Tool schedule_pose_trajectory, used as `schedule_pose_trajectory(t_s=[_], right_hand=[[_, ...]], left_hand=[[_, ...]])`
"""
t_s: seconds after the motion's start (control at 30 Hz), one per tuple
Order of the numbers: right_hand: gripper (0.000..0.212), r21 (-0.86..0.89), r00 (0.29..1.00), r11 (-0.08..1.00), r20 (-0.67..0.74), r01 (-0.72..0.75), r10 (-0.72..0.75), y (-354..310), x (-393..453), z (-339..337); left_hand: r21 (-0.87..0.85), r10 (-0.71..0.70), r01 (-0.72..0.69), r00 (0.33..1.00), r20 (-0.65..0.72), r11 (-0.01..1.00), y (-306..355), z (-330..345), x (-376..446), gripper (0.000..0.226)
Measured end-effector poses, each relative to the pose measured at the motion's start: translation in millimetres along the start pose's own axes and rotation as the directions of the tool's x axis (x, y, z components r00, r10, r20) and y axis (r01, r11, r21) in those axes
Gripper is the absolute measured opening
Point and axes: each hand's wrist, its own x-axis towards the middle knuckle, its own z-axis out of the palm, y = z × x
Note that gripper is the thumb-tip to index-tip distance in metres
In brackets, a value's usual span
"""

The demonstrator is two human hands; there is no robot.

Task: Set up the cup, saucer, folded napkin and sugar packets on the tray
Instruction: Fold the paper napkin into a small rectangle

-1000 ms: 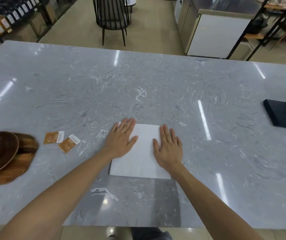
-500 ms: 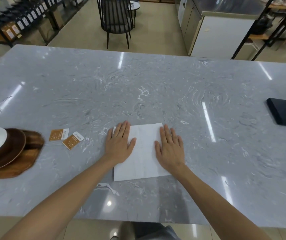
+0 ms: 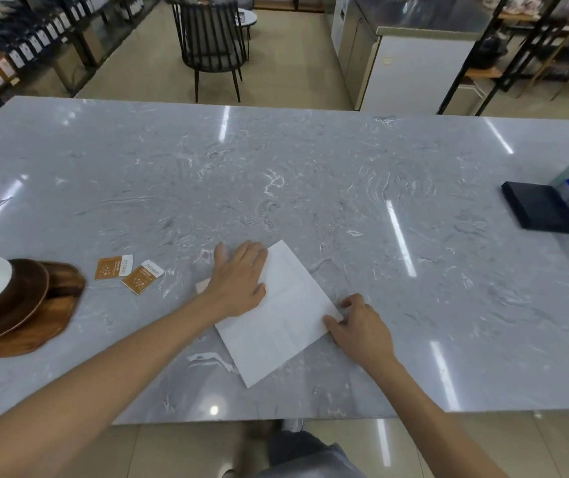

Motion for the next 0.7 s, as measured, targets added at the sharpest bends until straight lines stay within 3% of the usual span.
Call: schedule_pose_trajectory(t_s=[0.13, 0.23, 0.33, 0.5, 0.7], right_hand=[[0.037, 0.152, 0.992, 0.981, 0.062, -0.117, 0.108, -4.7, 3.9, 0.4], [0.020, 0.257, 0.988, 0.954, 0.054, -0.154, 0.145, -3.5, 5.1, 1.7], [0.019, 0.420, 0.990, 0.897, 0.036, -0.140, 0.138, -0.9, 6.4, 0.4], [0.012, 0.576, 0.997, 0.814, 0.023, -0.076, 0.077, -0.8, 15.3, -22.5], [0.010, 0.496, 0.998, 0.866, -0.009, 0.063, -0.068, -0.5, 45.7, -66.0]], left_hand=[[0.019, 0.276, -0.283, 0.947, 0.165, 0.959, 14.6, -25.6, 55.8, 0.072], [0.073, 0.399, -0.435, 0.871, 0.287, 0.897, 26.8, -44.3, 84.6, 0.072], [0.043, 0.483, -0.527, 0.804, 0.347, 0.849, 33.5, -55.2, 100.8, 0.062], [-0.045, 0.510, -0.526, 0.796, 0.325, 0.849, 23.6, -53.8, 115.2, 0.037], [-0.284, 0.448, -0.383, 0.867, 0.218, 0.879, -12.3, -63.1, 113.3, 0.017]])
